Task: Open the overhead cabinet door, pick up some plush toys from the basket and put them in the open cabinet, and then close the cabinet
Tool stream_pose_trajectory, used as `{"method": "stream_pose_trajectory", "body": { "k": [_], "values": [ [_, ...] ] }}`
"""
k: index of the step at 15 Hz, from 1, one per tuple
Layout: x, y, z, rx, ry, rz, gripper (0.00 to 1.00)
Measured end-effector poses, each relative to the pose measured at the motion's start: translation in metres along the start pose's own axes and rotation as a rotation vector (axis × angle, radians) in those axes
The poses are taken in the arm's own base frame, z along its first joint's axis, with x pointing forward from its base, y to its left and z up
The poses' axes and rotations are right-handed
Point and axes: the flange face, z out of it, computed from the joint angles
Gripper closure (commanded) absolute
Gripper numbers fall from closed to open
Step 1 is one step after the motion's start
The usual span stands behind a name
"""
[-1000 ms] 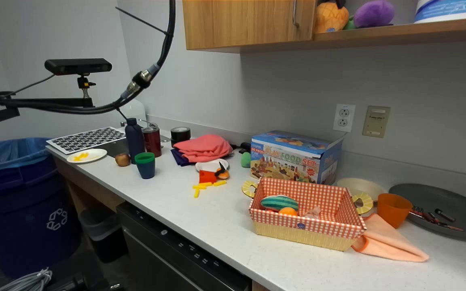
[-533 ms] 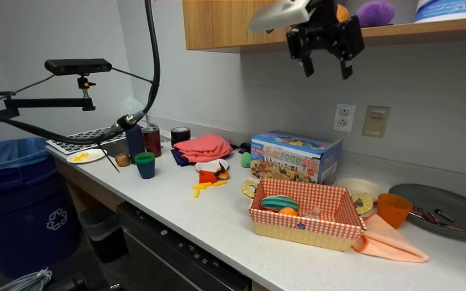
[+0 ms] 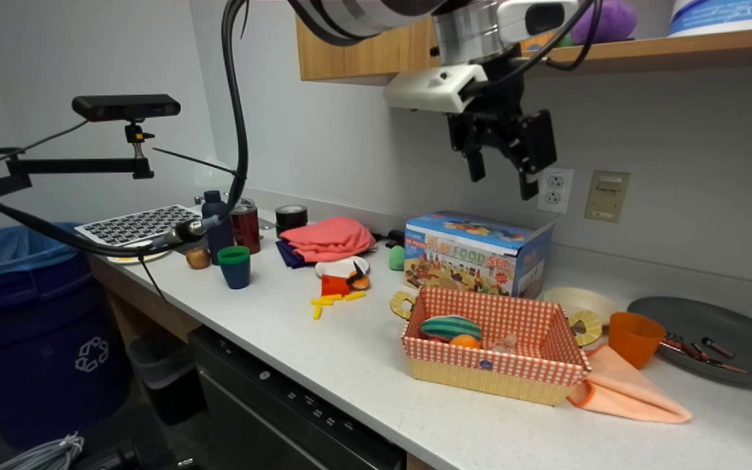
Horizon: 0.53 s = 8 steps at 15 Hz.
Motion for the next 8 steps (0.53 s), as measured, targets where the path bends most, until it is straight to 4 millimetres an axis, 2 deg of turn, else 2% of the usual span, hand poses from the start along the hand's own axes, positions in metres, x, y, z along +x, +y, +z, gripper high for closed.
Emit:
{"method": "stream_pose_trajectory", "body": {
  "k": [4, 8],
  "values": [
    [-0.015, 0.005, 0.034, 0.015, -0.112, 0.041, 0.0],
    [-0.031, 0.005, 0.087, 0.04, -0.247, 0.034, 0.0]
  ]
}}
